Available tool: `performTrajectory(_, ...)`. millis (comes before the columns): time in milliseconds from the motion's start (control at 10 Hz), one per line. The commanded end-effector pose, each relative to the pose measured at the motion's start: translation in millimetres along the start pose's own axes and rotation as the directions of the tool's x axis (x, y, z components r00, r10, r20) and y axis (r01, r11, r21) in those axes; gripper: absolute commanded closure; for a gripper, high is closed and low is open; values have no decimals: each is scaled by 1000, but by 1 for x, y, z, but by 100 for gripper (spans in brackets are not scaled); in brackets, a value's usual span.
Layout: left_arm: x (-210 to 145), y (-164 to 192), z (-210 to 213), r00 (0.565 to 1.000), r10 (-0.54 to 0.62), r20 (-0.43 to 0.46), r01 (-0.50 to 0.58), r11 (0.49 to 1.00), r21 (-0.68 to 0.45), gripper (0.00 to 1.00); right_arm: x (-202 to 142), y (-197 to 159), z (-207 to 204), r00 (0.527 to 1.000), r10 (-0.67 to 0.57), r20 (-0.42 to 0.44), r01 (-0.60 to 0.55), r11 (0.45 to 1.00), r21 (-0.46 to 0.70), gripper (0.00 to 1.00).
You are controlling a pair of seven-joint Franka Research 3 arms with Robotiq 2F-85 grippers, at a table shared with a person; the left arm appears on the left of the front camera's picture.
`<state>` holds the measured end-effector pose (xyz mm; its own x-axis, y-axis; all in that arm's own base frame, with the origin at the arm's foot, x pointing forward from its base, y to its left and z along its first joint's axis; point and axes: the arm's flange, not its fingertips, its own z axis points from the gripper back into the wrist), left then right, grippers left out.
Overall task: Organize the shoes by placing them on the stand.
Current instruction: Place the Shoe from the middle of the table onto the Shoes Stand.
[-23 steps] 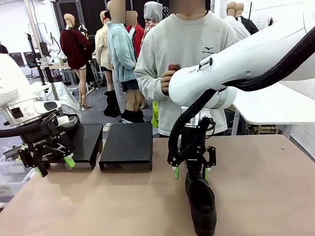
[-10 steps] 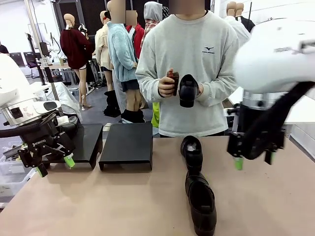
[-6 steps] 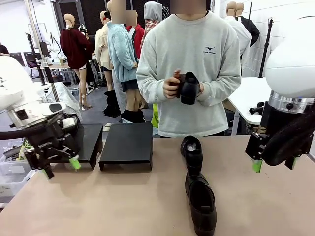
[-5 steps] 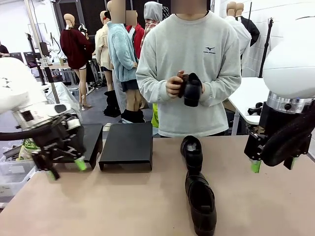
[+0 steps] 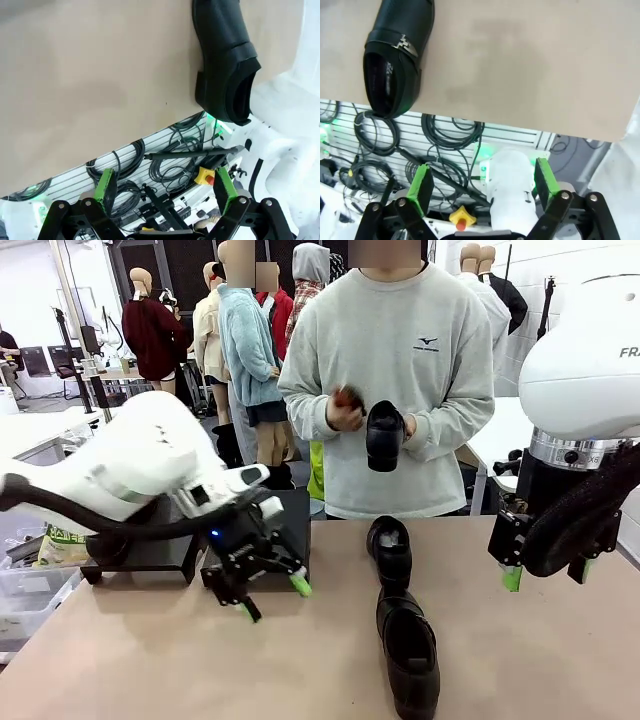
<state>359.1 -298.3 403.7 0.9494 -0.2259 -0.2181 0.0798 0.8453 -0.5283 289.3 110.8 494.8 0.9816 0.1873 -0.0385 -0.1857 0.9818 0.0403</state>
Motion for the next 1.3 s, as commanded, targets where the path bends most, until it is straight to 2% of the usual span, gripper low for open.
performTrajectory(0,29,-21,-23,997,-27,-77,35,993,113,0,3,1,2,1000,5,-3,-5,1000,7,0)
performTrajectory(100,0,0,0,1000,0,0,0,1000,0,0,3,1,2,1000,5,-3,-5,1000,7,0)
performTrajectory(300,0,0,0,1000,0,0,0,1000,0,0,3,1,2,1000,5,-3,-5,1000,7,0)
performTrajectory(400,15,-7,-17,999,-9,-38,10,1000,26,0,3,1,2,1000,5,-3,-5,1000,7,0)
performTrajectory(500,5,-17,-13,1000,-15,21,11,987,162,0,3,1,2,1000,5,-3,-5,1000,7,0)
performTrajectory(600,3,-47,-16,998,-23,64,1,946,324,0,3,1,2,1000,5,-3,-5,1000,7,0)
performTrajectory(700,2,-73,-27,993,-82,84,39,903,428,0,3,1,2,1000,5,-3,-5,1000,7,0)
performTrajectory(800,-1,-95,-39,981,-146,124,54,833,551,0,3,1,2,1000,5,-3,-5,1000,7,0)
performTrajectory(900,-2,-109,-49,972,-184,148,61,801,596,0,3,1,2,1000,5,-3,-5,1000,7,0)
performTrajectory(1100,-7,-122,-63,950,-183,251,27,854,519,0,3,1,2,1000,5,-3,-5,1000,7,0)
performTrajectory(1200,-5,-127,-67,941,-141,309,-19,886,463,0,3,1,2,1000,5,-3,-5,1000,7,0)
